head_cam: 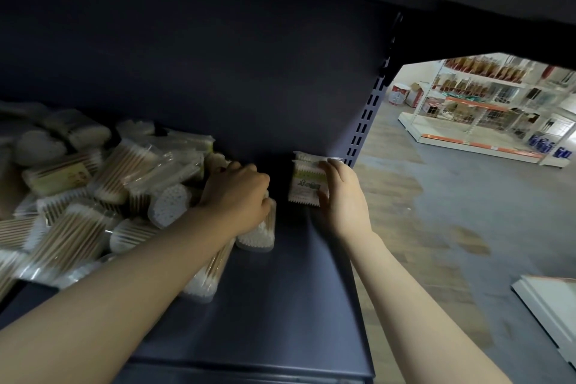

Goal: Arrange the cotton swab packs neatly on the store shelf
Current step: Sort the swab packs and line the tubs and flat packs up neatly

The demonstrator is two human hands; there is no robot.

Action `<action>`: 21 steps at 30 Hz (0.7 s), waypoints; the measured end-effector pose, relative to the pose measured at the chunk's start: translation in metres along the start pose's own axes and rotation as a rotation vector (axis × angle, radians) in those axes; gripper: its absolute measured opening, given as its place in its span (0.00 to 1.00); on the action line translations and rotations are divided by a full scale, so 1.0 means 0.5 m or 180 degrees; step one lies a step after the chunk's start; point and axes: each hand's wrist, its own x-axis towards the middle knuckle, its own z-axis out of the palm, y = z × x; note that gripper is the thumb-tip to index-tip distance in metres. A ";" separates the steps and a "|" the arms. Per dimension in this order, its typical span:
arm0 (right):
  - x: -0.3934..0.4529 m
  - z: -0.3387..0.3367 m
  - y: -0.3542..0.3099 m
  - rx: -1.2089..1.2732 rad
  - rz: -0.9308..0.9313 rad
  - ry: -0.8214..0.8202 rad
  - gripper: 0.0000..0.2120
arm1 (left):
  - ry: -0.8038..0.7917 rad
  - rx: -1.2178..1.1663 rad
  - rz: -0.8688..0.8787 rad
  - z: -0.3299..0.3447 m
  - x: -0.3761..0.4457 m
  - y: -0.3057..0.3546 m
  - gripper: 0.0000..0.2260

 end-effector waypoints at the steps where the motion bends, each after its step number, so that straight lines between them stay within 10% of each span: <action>1: 0.001 -0.001 -0.001 -0.0005 -0.0003 -0.0005 0.29 | -0.0001 -0.0007 0.0001 0.000 0.000 0.000 0.12; 21: 0.007 -0.022 -0.063 -0.0180 -0.0170 0.0470 0.28 | 0.0576 -0.0033 -0.0039 -0.042 -0.015 -0.037 0.14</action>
